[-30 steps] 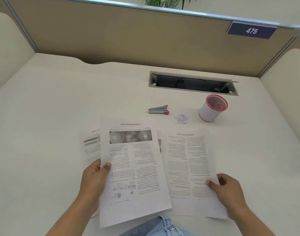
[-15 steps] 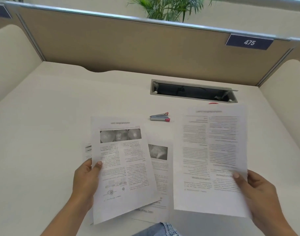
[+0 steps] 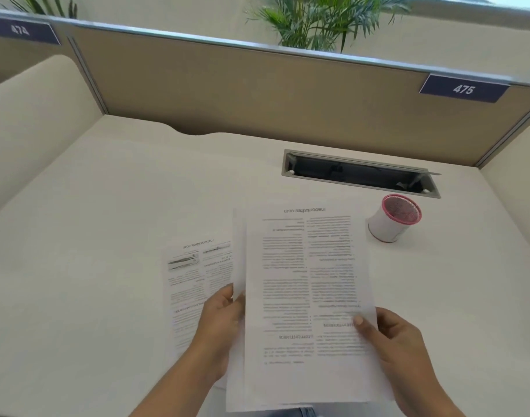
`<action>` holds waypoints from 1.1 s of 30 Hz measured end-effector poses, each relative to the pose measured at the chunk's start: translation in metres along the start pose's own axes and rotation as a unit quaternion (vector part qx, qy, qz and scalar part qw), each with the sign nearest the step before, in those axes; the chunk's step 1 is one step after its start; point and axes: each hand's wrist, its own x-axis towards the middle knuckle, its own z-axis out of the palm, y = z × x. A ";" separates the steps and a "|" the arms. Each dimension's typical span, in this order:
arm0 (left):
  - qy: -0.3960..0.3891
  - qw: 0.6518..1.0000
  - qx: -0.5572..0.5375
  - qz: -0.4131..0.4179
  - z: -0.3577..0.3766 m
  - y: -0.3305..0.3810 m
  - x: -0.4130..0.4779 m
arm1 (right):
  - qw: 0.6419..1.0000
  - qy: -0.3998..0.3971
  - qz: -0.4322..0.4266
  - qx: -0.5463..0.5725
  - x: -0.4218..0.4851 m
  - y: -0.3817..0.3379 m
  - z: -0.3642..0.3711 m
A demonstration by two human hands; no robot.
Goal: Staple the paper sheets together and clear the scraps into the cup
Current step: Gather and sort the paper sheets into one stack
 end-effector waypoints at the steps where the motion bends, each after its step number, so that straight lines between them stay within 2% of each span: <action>1: -0.013 1.000 -0.012 -0.008 0.002 0.001 -0.001 | 1.000 -0.001 -0.004 -0.012 0.001 0.002 0.001; 5: -0.042 0.998 -0.031 -0.019 0.007 0.005 -0.004 | 0.999 -0.001 -0.007 -0.034 0.007 0.003 0.005; 9: -0.038 0.998 -0.035 -0.030 0.014 0.009 -0.006 | 0.997 -0.075 0.032 0.001 0.005 -0.006 0.010; 12: -0.025 0.998 -0.046 -0.023 0.016 0.010 -0.006 | 0.998 -0.061 0.021 -0.016 0.005 -0.004 0.011; 18: 0.001 0.998 0.005 0.055 0.014 0.007 -0.004 | 0.998 -0.056 0.009 -0.004 0.005 -0.003 0.009; 28: -0.059 0.996 0.038 0.054 0.003 0.005 0.000 | 0.998 -0.044 0.023 0.028 0.008 -0.002 0.005; 31: -0.045 0.996 0.049 0.059 -0.005 0.004 0.002 | 0.998 -0.042 0.032 0.034 0.009 0.002 0.006; 33: -0.007 0.994 0.084 0.063 -0.015 0.003 0.007 | 0.998 -0.037 0.033 0.035 0.010 0.004 0.005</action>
